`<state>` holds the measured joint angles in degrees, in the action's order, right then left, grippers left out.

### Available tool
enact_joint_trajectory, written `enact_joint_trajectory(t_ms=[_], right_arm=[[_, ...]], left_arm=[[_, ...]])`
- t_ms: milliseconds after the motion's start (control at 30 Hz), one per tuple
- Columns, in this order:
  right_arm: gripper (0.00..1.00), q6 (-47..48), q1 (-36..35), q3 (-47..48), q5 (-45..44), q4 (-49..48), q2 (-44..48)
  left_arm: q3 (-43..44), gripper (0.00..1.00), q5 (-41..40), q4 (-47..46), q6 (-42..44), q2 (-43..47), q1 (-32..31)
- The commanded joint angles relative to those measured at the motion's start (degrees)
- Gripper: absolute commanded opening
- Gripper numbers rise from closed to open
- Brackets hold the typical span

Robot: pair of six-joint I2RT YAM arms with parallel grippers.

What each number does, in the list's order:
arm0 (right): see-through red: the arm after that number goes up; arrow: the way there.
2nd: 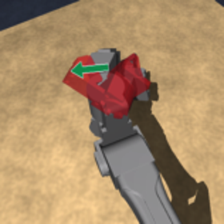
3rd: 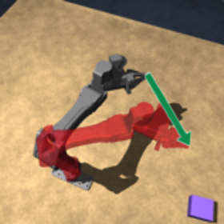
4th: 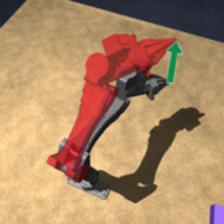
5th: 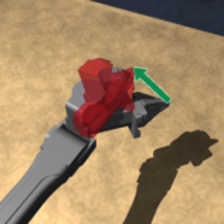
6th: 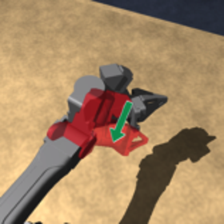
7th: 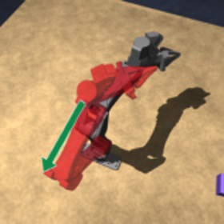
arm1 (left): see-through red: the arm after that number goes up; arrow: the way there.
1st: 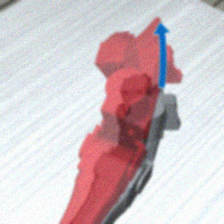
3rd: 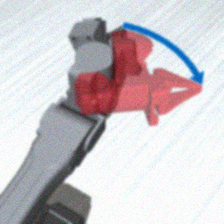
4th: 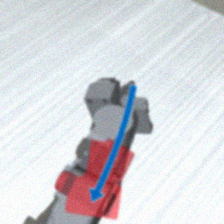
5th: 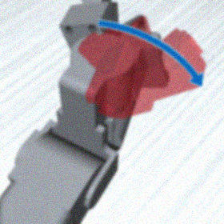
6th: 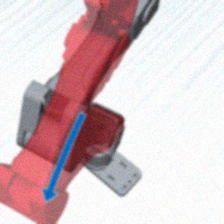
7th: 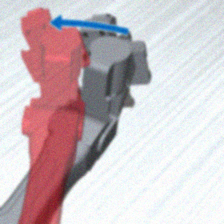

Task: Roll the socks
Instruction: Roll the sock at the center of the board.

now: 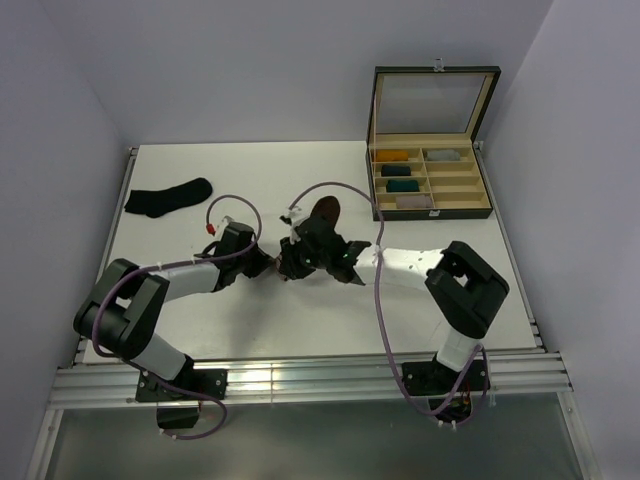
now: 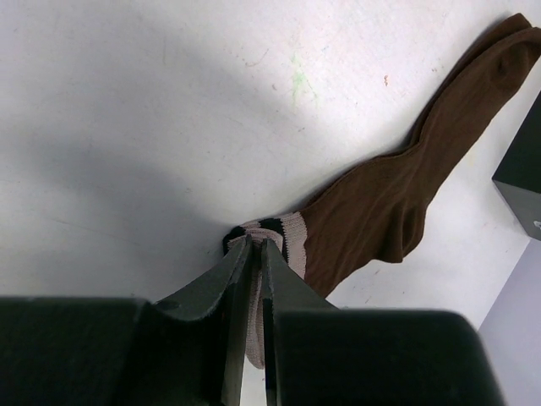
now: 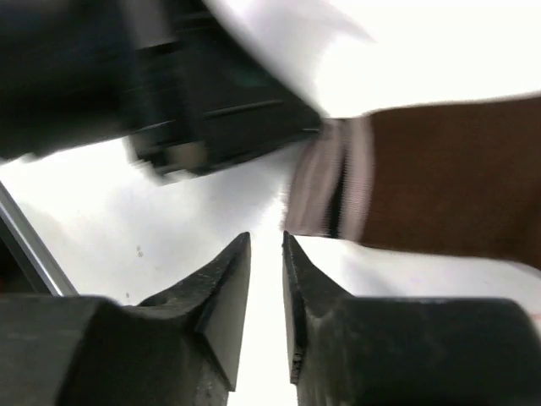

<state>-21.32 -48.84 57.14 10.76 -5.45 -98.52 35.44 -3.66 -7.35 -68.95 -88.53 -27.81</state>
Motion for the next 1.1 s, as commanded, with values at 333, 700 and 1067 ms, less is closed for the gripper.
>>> enact_joint_trajectory(t_ms=[333,700,1067], right_arm=[[0.16,3.0,-2.7,-2.5,-3.9,-12.8,-6.2],[0.15,-1.2,2.6,-6.5,0.4,-13.5,-6.5],[0.27,8.7,-2.1,-7.3,-9.3,-11.9,0.6]], left_arm=[[0.7,0.15,-2.9,6.3,2.7,-1.4,-0.4],[0.9,0.15,-3.4,7.2,3.1,-1.7,-0.4],[2.4,0.15,-3.7,9.6,3.3,-1.5,-0.4]])
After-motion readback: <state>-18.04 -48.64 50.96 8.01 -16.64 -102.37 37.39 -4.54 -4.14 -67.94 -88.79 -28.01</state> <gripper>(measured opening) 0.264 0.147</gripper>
